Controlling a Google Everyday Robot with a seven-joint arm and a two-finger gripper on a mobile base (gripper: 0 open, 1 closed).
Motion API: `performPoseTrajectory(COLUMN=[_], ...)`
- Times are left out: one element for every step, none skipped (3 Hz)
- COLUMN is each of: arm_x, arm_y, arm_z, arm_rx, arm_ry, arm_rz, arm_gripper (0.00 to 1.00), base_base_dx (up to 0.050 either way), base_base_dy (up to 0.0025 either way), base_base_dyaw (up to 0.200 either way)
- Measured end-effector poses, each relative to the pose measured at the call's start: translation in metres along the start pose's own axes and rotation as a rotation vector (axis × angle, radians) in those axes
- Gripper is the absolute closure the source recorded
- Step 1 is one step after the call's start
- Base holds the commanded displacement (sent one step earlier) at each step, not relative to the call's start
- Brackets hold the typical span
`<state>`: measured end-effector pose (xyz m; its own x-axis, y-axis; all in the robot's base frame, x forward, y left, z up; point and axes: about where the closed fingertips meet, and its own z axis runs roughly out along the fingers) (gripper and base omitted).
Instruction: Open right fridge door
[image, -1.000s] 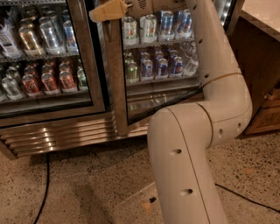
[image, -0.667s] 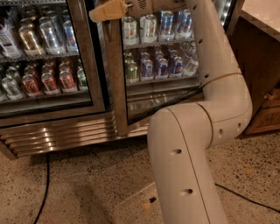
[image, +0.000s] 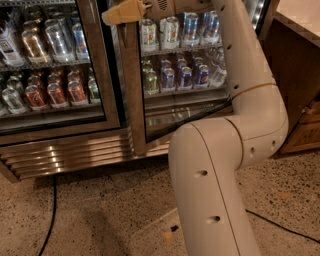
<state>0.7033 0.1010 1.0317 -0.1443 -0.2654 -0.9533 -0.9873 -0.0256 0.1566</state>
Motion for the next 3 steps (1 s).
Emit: performPoseTrajectory(arm_x=[0.0000,0.0000,0.0000], arm_y=[0.0000,0.0000,0.0000], arm_z=[0.0000,0.0000,0.0001], arm_rx=[0.000,0.000,0.000], arm_ry=[0.000,0.000,0.000], arm_rz=[0.000,0.000,0.000], arm_gripper=[0.14,0.03,0.23], base_base_dx=[0.000,0.000,0.000], base_base_dy=[0.00000,0.00000,0.00000], base_base_dyaw=[0.000,0.000,0.000])
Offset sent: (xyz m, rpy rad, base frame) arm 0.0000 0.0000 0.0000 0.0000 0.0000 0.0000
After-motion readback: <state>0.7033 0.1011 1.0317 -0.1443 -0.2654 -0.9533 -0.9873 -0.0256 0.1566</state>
